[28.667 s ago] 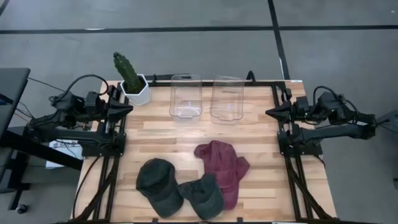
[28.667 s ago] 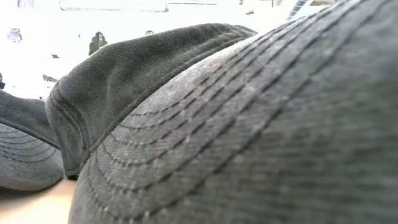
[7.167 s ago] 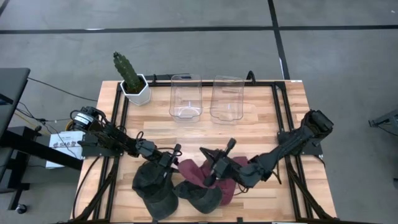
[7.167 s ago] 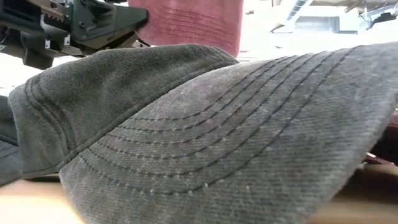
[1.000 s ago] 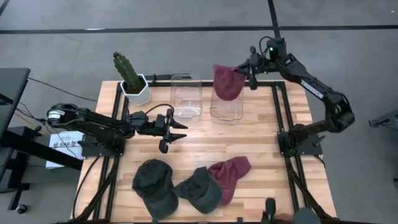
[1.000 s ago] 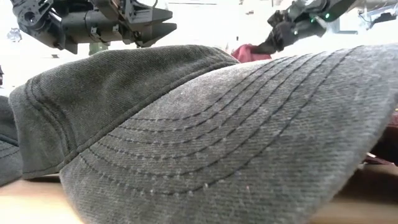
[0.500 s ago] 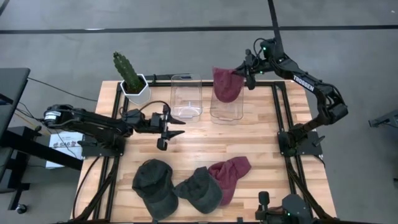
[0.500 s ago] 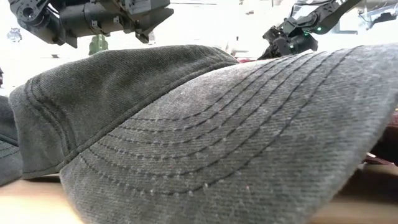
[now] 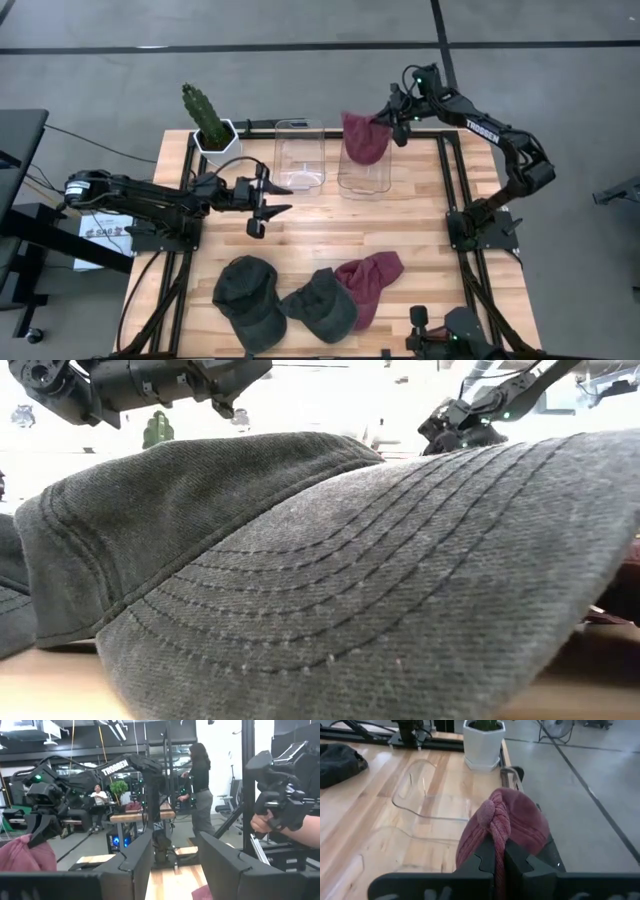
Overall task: Pick & Place hat
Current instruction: Put the top maroon head cap into the right transparent bin
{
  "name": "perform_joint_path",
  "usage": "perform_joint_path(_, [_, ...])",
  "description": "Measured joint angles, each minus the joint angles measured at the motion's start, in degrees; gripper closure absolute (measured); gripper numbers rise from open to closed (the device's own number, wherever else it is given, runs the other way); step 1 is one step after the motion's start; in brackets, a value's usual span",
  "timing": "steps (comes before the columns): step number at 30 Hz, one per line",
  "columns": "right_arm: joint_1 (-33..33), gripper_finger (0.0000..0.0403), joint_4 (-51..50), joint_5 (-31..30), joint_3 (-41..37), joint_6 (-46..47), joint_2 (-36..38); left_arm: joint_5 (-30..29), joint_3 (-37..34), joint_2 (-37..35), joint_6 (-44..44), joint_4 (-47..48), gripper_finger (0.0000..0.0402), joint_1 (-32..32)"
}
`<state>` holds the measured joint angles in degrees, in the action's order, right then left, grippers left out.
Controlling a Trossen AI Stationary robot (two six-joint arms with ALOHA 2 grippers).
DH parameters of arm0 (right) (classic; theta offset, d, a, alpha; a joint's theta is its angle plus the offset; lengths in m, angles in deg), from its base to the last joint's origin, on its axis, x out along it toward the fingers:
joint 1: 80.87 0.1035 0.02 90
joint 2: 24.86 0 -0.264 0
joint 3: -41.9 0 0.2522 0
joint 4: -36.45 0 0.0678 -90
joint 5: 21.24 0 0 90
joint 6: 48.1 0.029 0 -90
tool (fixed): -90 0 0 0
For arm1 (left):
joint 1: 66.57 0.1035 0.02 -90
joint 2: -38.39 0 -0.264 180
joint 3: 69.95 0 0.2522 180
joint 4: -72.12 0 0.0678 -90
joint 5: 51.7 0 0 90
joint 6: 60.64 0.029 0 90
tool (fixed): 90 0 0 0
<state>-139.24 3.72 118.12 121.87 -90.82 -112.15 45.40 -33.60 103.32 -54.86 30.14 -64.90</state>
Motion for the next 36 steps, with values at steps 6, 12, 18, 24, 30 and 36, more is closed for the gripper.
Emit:
perform_joint_path(6, [-0.52,0.0403,1.13,-0.08,0.00,-0.69,-2.90,0.00,0.00,0.02,-0.02,1.51,0.0245,0.00])
perform_joint_path(12, [-0.64,0.0403,1.69,-1.30,0.00,-1.09,-3.45,0.00,0.00,0.02,-0.02,1.40,0.0245,0.00])
perform_joint_path(18, [-0.61,0.0399,1.88,-3.61,0.00,-1.09,-3.45,0.00,0.00,0.02,-0.28,1.40,0.0245,0.00])
perform_joint_path(24, [-0.61,0.0377,1.01,-5.81,0.00,1.09,-3.45,0.00,0.00,0.02,-0.46,1.38,0.0245,0.00])
perform_joint_path(30, [-0.61,0.0348,1.09,-5.85,0.00,3.55,-3.45,0.02,0.02,0.04,-0.48,1.38,0.0245,0.00])
perform_joint_path(36, [-0.61,0.0311,1.07,-7.51,0.01,5.07,-3.45,0.02,0.02,0.04,-0.48,1.38,0.0245,0.00])
